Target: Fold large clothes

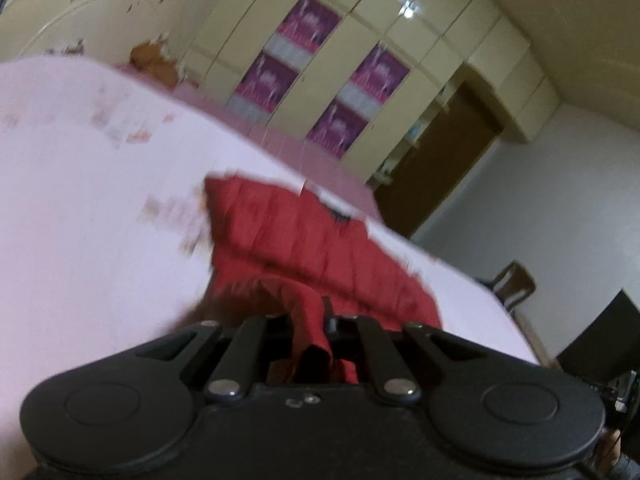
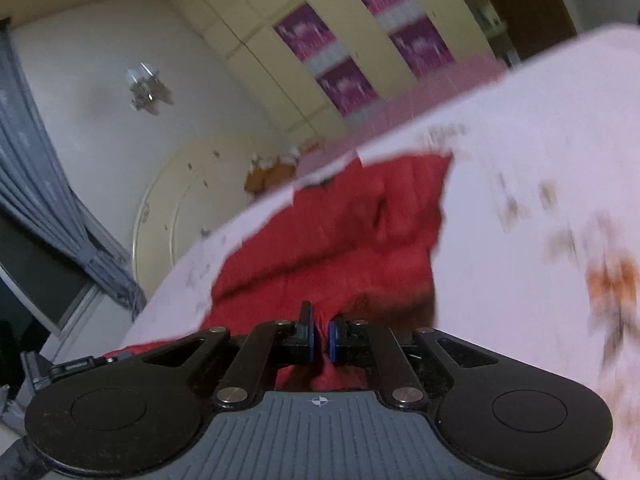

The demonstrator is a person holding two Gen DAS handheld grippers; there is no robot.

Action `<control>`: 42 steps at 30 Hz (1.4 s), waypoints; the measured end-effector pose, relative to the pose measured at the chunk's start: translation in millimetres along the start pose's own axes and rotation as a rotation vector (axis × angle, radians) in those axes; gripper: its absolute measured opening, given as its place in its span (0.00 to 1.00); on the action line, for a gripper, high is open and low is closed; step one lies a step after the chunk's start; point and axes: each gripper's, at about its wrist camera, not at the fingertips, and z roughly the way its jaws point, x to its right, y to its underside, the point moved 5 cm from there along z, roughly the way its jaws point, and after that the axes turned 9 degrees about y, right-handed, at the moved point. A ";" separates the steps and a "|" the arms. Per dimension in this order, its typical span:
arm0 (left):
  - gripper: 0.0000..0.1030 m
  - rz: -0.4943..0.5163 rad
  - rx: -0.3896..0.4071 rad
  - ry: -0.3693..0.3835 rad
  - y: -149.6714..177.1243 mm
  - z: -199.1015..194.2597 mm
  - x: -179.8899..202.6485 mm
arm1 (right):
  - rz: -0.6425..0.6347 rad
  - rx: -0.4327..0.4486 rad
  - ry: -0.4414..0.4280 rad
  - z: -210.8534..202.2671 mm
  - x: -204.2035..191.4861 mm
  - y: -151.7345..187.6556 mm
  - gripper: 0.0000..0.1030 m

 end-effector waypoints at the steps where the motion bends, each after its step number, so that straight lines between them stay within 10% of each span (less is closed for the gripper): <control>1: 0.05 -0.001 0.017 0.007 -10.7 7.4 0.3 | -0.007 0.021 0.002 4.0 -3.8 -13.5 0.06; 14: 0.05 -0.020 0.037 0.054 -130.9 166.4 -29.2 | 0.014 0.085 0.042 139.5 -4.8 -146.9 0.06; 26: 0.05 -0.058 -0.110 0.031 -152.1 278.5 -98.2 | 0.123 -0.042 0.097 270.8 57.3 -191.9 0.06; 30: 0.33 -0.095 -0.110 0.023 -160.8 298.0 -119.0 | 0.164 -0.042 0.107 299.6 74.3 -196.6 0.07; 31: 0.53 -0.120 -0.081 -0.007 -164.6 298.7 -127.4 | 0.168 -0.038 0.130 306.2 77.6 -198.9 0.26; 32: 0.63 -0.136 -0.045 -0.032 -167.7 296.5 -133.6 | 0.166 -0.025 0.158 308.4 78.8 -199.8 0.74; 33: 0.82 -0.138 -0.012 -0.065 -171.0 293.1 -138.4 | 0.137 0.023 0.196 308.2 78.5 -201.0 0.88; 42: 0.65 -0.020 -0.221 -0.126 -162.8 325.0 -154.8 | -0.037 -0.094 0.288 354.2 84.8 -184.6 0.74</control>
